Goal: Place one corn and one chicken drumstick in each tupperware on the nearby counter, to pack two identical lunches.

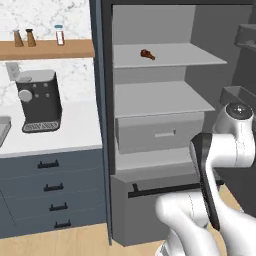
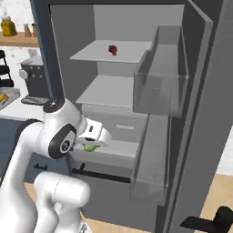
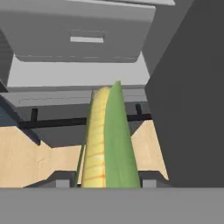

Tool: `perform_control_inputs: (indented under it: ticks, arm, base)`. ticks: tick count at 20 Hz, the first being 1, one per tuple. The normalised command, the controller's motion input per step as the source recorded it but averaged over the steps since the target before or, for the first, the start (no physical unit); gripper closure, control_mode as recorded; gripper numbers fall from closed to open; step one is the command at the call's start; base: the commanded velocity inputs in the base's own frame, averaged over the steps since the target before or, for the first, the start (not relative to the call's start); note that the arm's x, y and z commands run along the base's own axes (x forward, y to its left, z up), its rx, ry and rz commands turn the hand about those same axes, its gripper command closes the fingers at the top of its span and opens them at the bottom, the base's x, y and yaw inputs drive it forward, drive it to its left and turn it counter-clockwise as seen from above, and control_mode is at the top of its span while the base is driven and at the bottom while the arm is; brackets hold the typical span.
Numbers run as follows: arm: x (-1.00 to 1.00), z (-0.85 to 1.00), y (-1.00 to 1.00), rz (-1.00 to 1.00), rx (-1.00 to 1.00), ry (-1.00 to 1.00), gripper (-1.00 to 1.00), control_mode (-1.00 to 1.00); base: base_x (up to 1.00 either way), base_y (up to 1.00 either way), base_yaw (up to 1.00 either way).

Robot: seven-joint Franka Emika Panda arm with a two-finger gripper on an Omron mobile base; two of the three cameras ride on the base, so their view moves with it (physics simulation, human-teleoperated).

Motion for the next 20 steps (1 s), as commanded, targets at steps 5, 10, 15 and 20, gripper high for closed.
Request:
perform_control_inputs:
  ticks: [5, 10, 15, 20]
  arm:
    - [0.0, 0.0, 0.0, 0.0, 0.0, 0.0, 1.0, 1.0]
    - [0.0, 0.0, 0.0, 0.0, 0.0, 0.0, 1.0, 1.0]
    - [0.0, 0.0, 0.0, 0.0, 0.0, 0.0, 1.0, 1.0]
    - [0.0, 0.0, 0.0, 0.0, 0.0, 0.0, 1.0, 1.0]
  base:
    - [-0.6, 0.85, 0.19]
    - [0.44, 1.0, 0.0]
    - [0.64, 1.0, 0.0]
    - [0.51, 1.0, 0.0]
